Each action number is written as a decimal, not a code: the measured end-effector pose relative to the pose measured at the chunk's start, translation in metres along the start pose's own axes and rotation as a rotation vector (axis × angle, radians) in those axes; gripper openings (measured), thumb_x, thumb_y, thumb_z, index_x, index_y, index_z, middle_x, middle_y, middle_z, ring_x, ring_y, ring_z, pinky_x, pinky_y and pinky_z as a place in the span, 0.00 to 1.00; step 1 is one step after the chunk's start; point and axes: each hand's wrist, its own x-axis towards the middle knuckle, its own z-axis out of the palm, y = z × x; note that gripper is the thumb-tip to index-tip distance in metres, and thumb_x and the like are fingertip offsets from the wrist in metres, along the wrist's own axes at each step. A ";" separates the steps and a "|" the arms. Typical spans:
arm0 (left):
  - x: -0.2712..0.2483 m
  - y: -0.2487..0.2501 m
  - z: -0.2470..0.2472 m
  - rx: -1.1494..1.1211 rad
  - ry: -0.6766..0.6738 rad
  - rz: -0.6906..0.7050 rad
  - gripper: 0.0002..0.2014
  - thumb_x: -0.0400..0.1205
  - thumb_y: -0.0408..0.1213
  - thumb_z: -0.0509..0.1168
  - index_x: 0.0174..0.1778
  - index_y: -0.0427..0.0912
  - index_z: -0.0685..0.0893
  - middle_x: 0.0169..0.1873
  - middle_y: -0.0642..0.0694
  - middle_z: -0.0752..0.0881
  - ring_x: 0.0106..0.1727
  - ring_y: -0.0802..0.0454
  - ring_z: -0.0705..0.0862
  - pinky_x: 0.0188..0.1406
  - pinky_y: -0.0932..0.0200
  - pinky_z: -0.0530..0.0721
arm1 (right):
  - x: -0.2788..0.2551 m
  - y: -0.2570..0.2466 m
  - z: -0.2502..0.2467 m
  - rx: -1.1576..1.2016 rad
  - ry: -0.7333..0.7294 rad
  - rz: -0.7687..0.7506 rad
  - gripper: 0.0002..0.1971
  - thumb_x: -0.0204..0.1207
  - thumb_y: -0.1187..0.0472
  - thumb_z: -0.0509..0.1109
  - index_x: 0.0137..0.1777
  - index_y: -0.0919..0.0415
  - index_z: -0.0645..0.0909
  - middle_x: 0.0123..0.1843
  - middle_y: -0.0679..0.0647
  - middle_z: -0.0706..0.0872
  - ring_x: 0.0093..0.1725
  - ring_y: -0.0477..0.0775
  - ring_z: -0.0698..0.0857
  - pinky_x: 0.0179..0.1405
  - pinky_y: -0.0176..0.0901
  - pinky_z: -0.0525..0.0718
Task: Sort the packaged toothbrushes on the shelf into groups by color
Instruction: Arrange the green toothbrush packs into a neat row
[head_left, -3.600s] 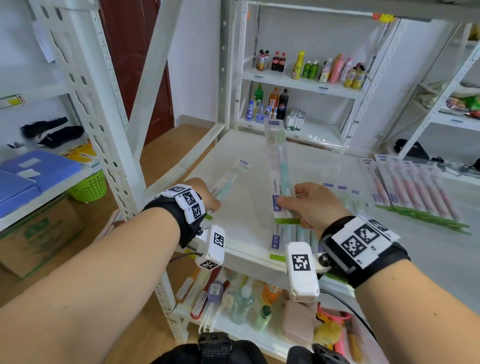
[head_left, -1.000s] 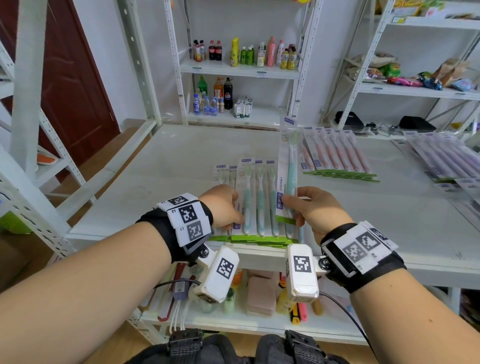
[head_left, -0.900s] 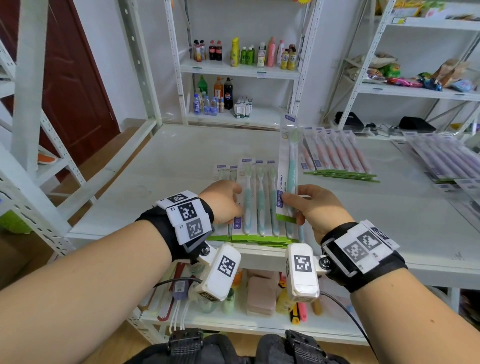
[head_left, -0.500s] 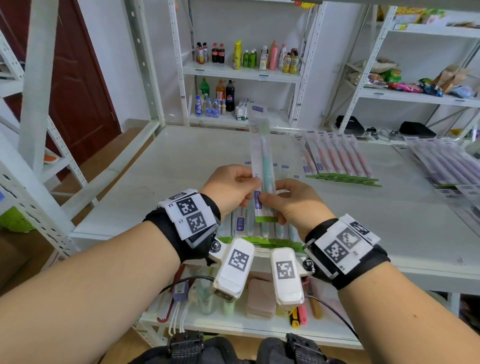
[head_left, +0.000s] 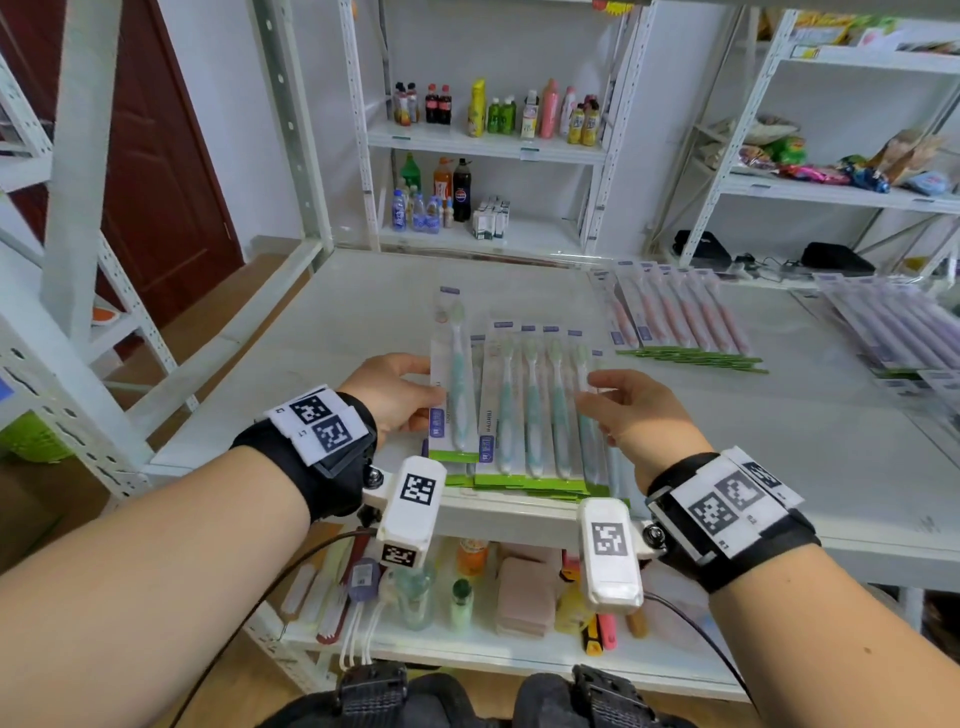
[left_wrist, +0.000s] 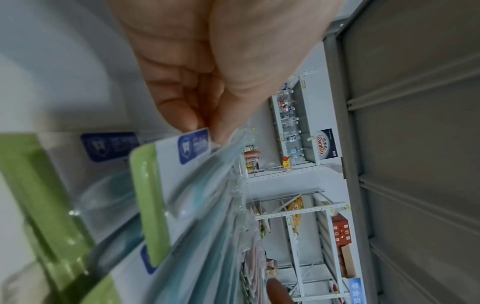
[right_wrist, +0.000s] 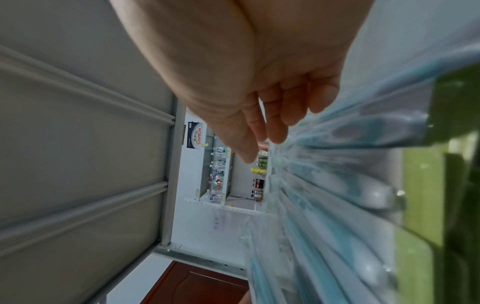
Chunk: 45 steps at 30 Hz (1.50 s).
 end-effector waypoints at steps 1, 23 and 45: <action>0.000 -0.001 0.001 0.002 -0.016 -0.007 0.17 0.80 0.23 0.64 0.64 0.39 0.79 0.50 0.30 0.87 0.45 0.38 0.85 0.54 0.43 0.86 | -0.001 0.003 -0.001 -0.014 0.005 0.008 0.14 0.73 0.58 0.74 0.59 0.54 0.80 0.48 0.53 0.84 0.42 0.48 0.80 0.46 0.43 0.76; 0.020 -0.013 0.015 0.239 -0.045 0.023 0.18 0.78 0.30 0.69 0.64 0.43 0.82 0.39 0.43 0.89 0.28 0.55 0.84 0.29 0.65 0.84 | -0.008 0.012 -0.003 -0.171 -0.024 0.081 0.29 0.75 0.62 0.71 0.76 0.59 0.69 0.74 0.55 0.75 0.72 0.55 0.74 0.68 0.45 0.71; 0.020 -0.013 0.015 0.498 -0.022 0.182 0.27 0.75 0.38 0.72 0.70 0.43 0.76 0.55 0.46 0.84 0.46 0.53 0.83 0.52 0.56 0.82 | -0.016 0.009 0.001 -0.258 -0.076 0.088 0.30 0.76 0.58 0.71 0.77 0.53 0.67 0.75 0.54 0.73 0.59 0.50 0.77 0.36 0.27 0.76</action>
